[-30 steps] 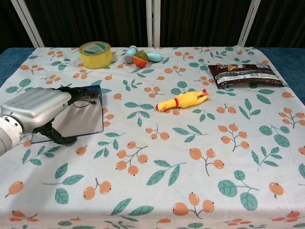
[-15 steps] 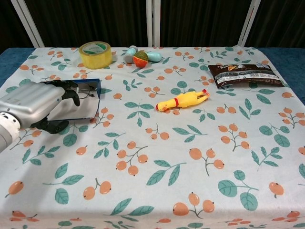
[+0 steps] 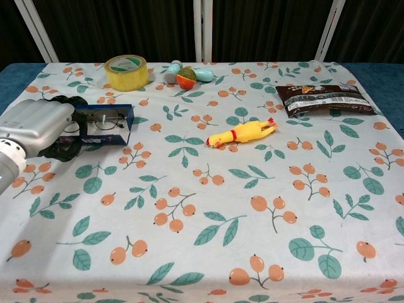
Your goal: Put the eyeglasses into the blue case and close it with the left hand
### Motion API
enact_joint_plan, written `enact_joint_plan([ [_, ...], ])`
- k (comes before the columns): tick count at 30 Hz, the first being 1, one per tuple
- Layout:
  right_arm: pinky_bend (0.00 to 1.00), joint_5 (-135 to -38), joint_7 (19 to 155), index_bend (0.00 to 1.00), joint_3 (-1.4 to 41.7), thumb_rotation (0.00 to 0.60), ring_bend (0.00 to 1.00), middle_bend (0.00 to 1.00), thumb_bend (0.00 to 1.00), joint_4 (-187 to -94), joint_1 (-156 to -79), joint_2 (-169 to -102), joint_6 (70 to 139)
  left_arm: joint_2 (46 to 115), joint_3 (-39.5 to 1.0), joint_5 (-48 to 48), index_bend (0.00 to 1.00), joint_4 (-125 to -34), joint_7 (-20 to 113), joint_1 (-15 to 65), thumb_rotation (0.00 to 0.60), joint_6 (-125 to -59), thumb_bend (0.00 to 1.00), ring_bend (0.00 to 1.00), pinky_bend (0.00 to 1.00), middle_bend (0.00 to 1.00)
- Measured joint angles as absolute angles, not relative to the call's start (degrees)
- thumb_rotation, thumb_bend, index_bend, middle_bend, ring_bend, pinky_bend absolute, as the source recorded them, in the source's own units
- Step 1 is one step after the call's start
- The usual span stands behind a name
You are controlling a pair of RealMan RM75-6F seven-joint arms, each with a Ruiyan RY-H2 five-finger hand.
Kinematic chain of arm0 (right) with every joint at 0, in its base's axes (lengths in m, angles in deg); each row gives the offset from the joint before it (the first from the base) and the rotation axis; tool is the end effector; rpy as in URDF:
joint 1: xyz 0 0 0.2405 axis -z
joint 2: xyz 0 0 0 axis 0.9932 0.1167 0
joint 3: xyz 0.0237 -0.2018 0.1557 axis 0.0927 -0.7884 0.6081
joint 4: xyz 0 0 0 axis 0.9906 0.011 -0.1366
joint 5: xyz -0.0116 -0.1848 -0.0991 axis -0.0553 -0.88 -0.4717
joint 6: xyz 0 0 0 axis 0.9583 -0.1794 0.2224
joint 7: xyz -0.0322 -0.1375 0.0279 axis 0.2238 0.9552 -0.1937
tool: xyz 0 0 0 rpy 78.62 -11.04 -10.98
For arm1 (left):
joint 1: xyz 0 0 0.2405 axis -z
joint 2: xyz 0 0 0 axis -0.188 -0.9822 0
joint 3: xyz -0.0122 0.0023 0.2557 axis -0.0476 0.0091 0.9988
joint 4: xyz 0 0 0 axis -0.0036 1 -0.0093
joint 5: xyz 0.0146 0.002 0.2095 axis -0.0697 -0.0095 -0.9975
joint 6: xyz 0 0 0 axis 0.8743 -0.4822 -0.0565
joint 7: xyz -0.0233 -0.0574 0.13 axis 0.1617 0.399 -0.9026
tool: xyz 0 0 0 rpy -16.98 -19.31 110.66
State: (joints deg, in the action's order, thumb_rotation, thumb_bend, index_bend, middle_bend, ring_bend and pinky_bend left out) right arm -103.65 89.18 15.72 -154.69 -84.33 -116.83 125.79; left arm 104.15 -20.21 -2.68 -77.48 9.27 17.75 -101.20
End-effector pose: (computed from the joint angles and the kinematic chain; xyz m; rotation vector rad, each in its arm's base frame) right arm -0.3446 -0.1692 0.1799 1.2455 -0.8772 0.7830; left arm -0.2084 0.2920 -0.0608 -1.5636 -0.7982 -0.6934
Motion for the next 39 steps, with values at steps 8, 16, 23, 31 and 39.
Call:
enact_joint_plan([
  [8,0.00,-103.6,88.8,0.00,15.5,0.600,0.00,0.00,0.29,-154.4,-84.4,-117.1,125.3,102.9,-18.6,-5.8,0.76,-81.7,8.8,16.5,0.600,-104.1,0.50,0.08,0.18,0.11],
  [16,0.00,-103.8,88.2,0.00,15.4,0.600,0.00,0.00,0.29,-154.0,-84.3,-117.1,125.2,99.9,-14.3,-12.5,0.80,-88.7,6.5,13.4,0.600,-110.1,0.52,0.08,0.18,0.12],
  [23,0.00,-103.9,88.5,0.00,15.3,0.600,0.00,0.00,0.29,-154.2,-84.5,-117.1,124.9,99.0,-14.7,-14.0,0.80,-88.3,6.6,13.7,0.600,-109.0,0.51,0.08,0.18,0.12],
  [31,0.00,-103.0,88.9,0.00,15.5,0.600,0.00,0.00,0.29,-154.6,-84.6,-116.8,124.3,100.9,-17.6,-14.1,0.81,-81.4,7.2,17.0,0.600,-104.4,0.51,0.08,0.18,0.12],
  [39,0.00,-102.3,89.2,0.00,15.6,0.600,0.00,0.00,0.29,-154.6,-85.2,-116.9,123.1,103.7,-19.5,-12.6,0.81,-75.1,8.1,19.3,0.600,-100.5,0.51,0.08,0.18,0.14],
])
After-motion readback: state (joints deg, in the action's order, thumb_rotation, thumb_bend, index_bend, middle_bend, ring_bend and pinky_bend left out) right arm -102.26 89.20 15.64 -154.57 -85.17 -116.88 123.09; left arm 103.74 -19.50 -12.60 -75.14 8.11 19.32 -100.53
